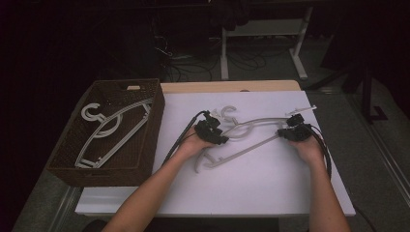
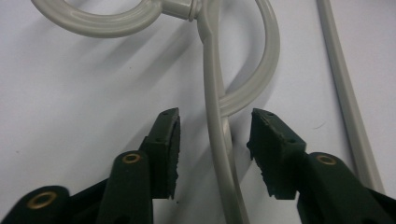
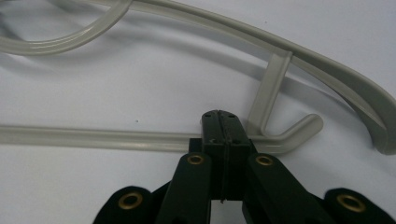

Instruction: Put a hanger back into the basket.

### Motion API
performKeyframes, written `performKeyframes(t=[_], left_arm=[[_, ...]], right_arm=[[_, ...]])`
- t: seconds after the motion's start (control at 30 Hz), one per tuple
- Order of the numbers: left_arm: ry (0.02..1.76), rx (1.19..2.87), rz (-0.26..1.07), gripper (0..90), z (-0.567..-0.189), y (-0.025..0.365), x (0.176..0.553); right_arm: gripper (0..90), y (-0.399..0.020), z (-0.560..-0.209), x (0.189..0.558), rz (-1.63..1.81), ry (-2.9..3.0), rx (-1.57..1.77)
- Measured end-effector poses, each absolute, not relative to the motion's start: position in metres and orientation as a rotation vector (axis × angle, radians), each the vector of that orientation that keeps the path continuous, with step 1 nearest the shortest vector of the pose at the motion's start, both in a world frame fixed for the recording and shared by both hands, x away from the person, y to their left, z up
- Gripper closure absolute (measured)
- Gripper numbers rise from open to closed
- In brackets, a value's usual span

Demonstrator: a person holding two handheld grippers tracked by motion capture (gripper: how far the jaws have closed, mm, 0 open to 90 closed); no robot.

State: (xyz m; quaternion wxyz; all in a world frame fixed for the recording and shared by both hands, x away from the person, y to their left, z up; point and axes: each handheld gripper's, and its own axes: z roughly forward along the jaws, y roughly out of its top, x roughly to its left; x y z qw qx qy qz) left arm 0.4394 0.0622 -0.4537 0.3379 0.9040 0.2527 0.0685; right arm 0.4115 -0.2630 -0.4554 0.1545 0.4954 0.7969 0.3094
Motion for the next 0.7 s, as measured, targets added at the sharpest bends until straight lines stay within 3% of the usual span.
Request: performKeyframes(t=[0.3,0.57,0.7], left_arm=[[0.636,2.382,0.215,78.2,-0.453,0.058,0.436],[0.690,2.372,0.228,80.4,-0.452,0.058,0.435],[0.700,2.369,0.232,81.9,-0.451,0.061,0.436]], right_arm=[[89.2,-0.263,-0.455,0.411,0.881,2.287,1.414],[89.0,-0.261,-0.452,0.410,0.887,2.292,1.394],[82.8,-0.257,-0.445,0.406,0.907,2.303,1.374]])
